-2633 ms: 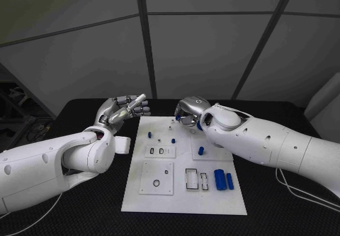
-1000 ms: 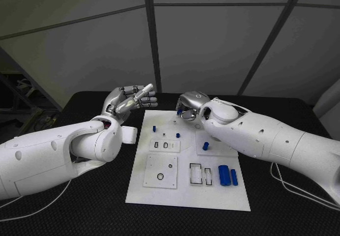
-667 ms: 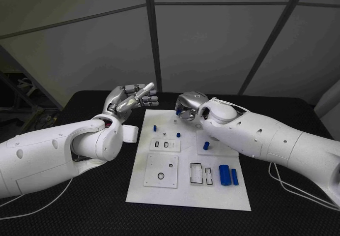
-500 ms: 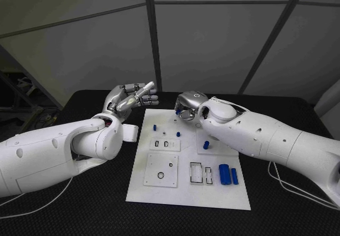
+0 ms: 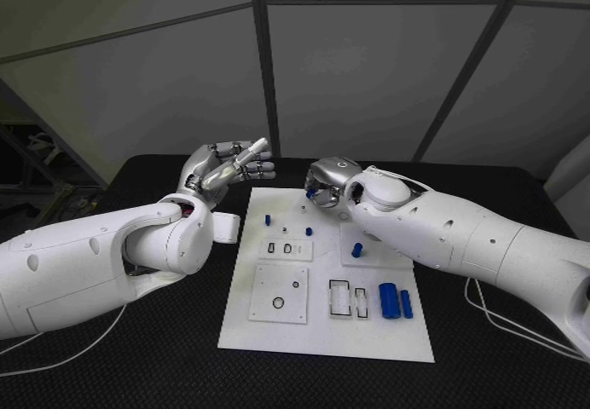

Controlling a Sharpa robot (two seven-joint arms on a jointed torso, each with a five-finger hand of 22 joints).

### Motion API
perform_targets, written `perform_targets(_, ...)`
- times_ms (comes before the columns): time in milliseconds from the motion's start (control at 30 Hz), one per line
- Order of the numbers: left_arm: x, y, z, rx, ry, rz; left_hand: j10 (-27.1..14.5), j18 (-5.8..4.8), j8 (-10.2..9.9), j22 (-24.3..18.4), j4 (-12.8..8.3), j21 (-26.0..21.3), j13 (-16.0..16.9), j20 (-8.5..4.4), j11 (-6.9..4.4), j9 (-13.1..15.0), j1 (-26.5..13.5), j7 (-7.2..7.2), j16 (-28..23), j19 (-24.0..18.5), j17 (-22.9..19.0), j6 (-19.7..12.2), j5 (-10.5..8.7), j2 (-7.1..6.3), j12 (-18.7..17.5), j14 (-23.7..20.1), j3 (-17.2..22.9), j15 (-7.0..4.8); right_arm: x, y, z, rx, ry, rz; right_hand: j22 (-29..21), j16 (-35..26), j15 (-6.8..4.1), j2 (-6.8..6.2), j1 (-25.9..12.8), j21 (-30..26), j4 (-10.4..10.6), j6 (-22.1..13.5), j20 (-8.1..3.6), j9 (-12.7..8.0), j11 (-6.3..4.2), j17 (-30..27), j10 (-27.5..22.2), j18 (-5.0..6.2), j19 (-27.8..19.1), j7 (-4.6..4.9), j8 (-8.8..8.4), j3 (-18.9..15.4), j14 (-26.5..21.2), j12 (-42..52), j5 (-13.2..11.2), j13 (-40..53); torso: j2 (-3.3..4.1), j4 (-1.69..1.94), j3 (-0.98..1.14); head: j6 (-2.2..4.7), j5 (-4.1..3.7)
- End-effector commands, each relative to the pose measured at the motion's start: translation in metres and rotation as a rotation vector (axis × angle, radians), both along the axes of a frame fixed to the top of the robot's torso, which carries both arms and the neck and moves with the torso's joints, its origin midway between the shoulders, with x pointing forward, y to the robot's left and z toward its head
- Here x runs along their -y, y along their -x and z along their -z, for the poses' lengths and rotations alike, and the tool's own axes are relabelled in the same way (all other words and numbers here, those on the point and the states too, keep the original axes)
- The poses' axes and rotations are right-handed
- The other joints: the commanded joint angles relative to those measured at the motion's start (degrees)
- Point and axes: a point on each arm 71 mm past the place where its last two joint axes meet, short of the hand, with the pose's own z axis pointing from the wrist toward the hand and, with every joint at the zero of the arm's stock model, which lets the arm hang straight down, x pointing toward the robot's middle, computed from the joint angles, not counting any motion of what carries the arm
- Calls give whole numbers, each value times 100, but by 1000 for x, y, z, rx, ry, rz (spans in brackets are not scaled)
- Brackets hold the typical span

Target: Assemble the parts on the task board

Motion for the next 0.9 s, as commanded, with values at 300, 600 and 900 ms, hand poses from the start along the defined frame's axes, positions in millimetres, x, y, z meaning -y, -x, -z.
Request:
perform_targets(300, 3, 1, -2, 7, 5, 16, -18, -56, -29, -8, -15, -18, -1, 26, 9, 5, 6, -2, -24, 1, 7, -2, 13, 61, -18, 20, -4, 14, -2, 0, 1, -22, 15, 7, -136, -7, 107, -158, -28, -53, 68, -236, 49, -40, 67, -43, -320, -23, -142, 36, -27, 58, 167, -14, -62, -47, -7, 3, -2, -1, -6)
perform_targets(600, 2, 0, -3, 7, 4, 14, -16, -56, -32, -11, -28, -19, -1, 26, 8, 6, 14, -6, -32, 0, 12, 3, 12, 68, -20, 23, -10, 13, -2, 0, 1, -20, 13, 2, -228, -31, 135, -239, -28, -97, 121, -499, 85, -67, 93, -115, -495, -3, -210, 40, -33, 42, 144, 0, -104, -49, -4, -7, 2, 6, 20)
perform_targets(900, 2, 0, -3, 8, 3, 12, -16, -56, -33, -11, -30, -19, -1, 26, 8, 6, 14, -6, -34, -1, 13, 3, 11, 68, -20, 24, -12, 13, -1, 1, 0, -10, -2, -3, -242, -39, 130, -248, -22, -105, 137, -552, 86, -67, 83, -138, -477, 0, -220, 27, -31, 38, 138, 18, -104, -39, -1, -1, 3, 44, 38)
